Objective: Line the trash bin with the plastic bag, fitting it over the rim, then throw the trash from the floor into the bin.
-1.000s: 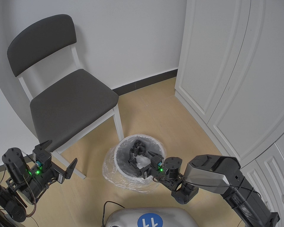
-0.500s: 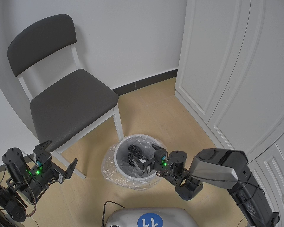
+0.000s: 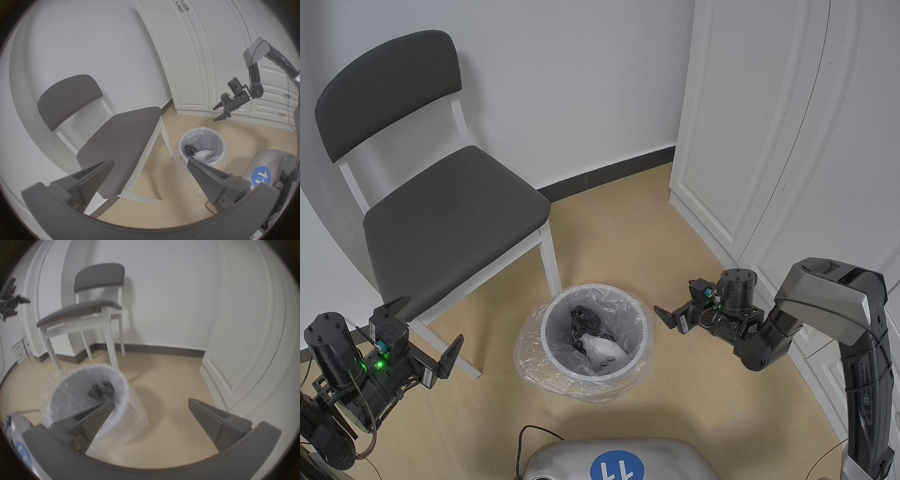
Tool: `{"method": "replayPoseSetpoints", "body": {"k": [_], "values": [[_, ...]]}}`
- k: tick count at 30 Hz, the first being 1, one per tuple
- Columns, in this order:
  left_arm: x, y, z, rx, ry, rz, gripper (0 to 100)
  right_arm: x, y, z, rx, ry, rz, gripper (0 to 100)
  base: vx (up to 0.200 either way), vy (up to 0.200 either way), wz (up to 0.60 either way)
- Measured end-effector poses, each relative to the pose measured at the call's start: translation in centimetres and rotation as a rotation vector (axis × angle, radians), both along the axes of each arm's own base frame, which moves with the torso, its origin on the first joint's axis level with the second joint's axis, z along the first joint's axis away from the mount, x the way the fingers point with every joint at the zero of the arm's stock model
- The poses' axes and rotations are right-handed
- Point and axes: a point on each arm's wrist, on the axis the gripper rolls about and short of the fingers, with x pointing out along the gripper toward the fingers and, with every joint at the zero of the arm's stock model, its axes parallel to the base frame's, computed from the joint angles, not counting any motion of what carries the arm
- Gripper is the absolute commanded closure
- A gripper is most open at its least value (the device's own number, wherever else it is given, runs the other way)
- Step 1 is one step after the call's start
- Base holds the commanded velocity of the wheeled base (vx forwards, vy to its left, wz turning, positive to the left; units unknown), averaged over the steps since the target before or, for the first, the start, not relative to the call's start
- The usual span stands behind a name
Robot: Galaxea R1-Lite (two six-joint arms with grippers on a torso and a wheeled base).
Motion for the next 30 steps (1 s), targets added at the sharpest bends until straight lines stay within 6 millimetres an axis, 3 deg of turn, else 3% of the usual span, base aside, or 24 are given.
{"method": "replayPoseSetpoints", "body": {"k": [3, 8, 19, 30], "values": [[0.0, 0.0, 0.0, 0.000, 0.000, 0.000, 0, 0.7, -2.1, -0.8, -0.066, 0.048, 0.007, 0, 0.000, 0.000, 0.00], [0.0, 0.0, 0.0, 0.000, 0.002, 0.000, 0, 1.8, -3.2, -2.6, -0.070, 0.087, 0.014, 0, 0.000, 0.000, 0.00], [0.0, 0.0, -0.1, 0.002, 0.006, 0.000, 0, 4.1, -2.1, -5.4, 0.140, 0.201, 0.078, 0, 0.000, 0.000, 0.00], [0.0, -0.4, -0.3, 0.007, 0.021, -0.023, 0, 7.7, 0.1, -6.4, 0.287, 0.305, 0.042, 0, 0.000, 0.000, 0.00]]}}
